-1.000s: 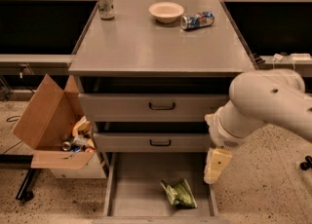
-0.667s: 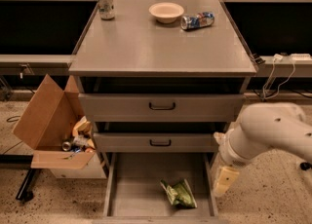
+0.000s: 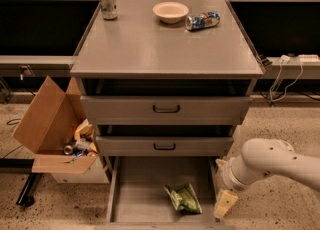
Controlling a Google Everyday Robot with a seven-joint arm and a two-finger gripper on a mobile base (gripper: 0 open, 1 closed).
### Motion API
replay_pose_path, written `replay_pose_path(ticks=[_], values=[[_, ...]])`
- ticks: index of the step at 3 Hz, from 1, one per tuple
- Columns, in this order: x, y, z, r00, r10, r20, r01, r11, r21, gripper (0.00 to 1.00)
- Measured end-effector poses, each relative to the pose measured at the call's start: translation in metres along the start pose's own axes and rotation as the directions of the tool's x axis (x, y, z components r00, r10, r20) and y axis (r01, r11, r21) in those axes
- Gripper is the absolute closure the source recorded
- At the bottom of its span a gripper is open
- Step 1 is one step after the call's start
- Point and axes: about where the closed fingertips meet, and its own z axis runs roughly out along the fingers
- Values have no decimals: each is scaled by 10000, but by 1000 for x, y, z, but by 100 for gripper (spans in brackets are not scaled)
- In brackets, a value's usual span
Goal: Pick green jalapeno chip bag from bottom drawer and place on counter
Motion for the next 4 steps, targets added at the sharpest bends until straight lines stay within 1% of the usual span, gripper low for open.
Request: replay_pose_path(ticks=[1, 2, 3, 4], values=[[0, 0, 0, 10000, 0, -1, 0, 10000, -3, 0], [4, -4, 28, 9998, 103, -170, -108, 9995, -285, 0], [7, -14, 93, 9999, 58, -119, -66, 9975, -708, 0], [7, -13, 160, 9995, 107, 293, -73, 9935, -1133, 0]])
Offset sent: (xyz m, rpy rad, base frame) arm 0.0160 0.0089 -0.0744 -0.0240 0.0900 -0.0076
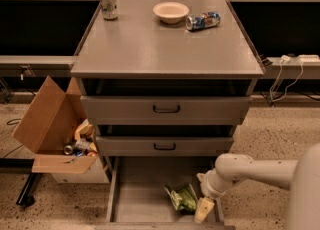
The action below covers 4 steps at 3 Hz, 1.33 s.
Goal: Pick green jalapeno chip bag from bottom drawer and place on counter
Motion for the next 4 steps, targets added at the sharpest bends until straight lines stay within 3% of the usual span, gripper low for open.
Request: replay_pose_path(ticks=[2, 4], values=[[-16, -12, 99, 9877, -289, 1538, 363, 9983, -454, 0], [-20, -41, 143, 9813, -226, 1913, 303, 9989, -370, 0]])
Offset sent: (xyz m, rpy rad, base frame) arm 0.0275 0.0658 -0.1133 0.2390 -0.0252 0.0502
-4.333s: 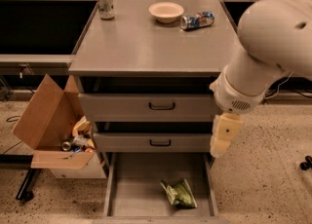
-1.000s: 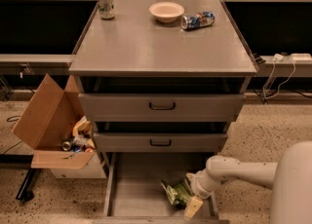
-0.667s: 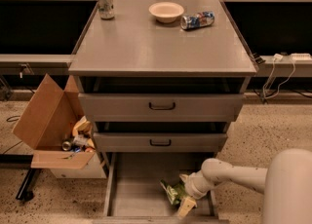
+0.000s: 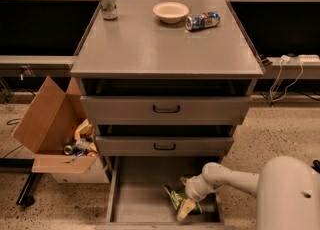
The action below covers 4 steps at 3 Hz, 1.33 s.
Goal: Pick green jalapeno chip bag from bottom drawer and place on counter
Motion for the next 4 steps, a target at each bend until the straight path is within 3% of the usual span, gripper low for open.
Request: replay_pose_path(ticks=[3, 4], values=[[20, -23, 43, 9980, 617, -115, -619, 9979, -181, 0], [25, -22, 55, 9963, 852, -113, -855, 9957, -353, 19]])
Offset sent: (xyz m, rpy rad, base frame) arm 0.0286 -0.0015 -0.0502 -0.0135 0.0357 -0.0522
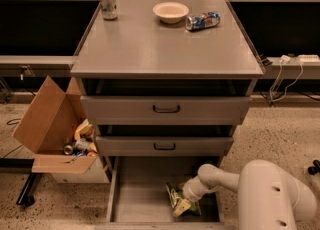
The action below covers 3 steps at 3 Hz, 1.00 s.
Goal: Pick green jalapeno chip bag from bottom drawer and place on counter
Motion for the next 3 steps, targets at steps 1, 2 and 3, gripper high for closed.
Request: replay_pose_path(ticks=[1, 2, 3], values=[[-1, 1, 5, 9999, 90, 95, -89, 9999, -88, 42], [-1, 1, 5, 9999, 90, 95, -89, 9999, -88, 65], [-6, 3, -23, 9983, -21, 590, -2, 9993, 384, 89]])
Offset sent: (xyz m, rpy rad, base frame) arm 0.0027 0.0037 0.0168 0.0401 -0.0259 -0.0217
